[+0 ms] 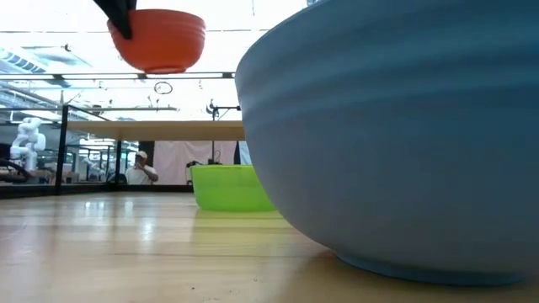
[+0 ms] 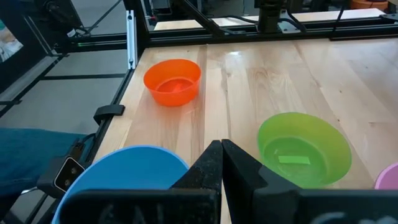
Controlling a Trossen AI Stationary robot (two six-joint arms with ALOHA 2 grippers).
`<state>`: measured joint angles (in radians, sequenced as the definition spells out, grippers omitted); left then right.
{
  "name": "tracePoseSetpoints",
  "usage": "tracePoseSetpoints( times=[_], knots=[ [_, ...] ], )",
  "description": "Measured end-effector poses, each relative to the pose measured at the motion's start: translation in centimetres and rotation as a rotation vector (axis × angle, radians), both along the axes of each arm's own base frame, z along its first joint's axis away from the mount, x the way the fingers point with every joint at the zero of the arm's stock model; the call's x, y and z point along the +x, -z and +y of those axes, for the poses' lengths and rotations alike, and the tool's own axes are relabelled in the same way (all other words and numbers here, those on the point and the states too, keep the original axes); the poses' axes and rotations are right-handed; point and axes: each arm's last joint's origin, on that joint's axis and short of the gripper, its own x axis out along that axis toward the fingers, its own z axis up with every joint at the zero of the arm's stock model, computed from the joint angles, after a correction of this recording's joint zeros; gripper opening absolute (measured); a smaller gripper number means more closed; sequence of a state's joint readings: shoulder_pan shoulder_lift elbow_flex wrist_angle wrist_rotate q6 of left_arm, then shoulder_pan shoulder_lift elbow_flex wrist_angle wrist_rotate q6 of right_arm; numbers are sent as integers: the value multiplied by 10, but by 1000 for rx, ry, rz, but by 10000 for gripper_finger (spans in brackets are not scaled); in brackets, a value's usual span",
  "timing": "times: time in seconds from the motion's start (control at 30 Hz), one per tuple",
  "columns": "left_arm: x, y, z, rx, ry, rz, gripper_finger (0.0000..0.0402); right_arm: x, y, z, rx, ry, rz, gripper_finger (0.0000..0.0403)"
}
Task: Place and stack bowls onto a shelf
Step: Put the top orange bowl on the shelf
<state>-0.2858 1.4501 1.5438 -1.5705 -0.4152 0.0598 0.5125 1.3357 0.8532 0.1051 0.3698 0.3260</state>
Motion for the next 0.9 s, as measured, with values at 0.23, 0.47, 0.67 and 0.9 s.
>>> tracePoseSetpoints(
  times=[0.23, 0.47, 0.67, 0.9],
  knots=[
    [-29, -27, 44, 21, -94, -105, 19, 0, 0, 0, 2, -4, 4, 0],
    [-55, -41, 84, 48, -231, -151, 10, 0, 0, 0, 2, -4, 5, 0],
    [-63, -41, 112, 52, -330, -123, 21, 0, 0, 0, 1, -3, 5, 0],
    [-65, -39, 134, 6, -384, -156, 9, 0, 0, 0, 1, -2, 4, 0]
  ],
)
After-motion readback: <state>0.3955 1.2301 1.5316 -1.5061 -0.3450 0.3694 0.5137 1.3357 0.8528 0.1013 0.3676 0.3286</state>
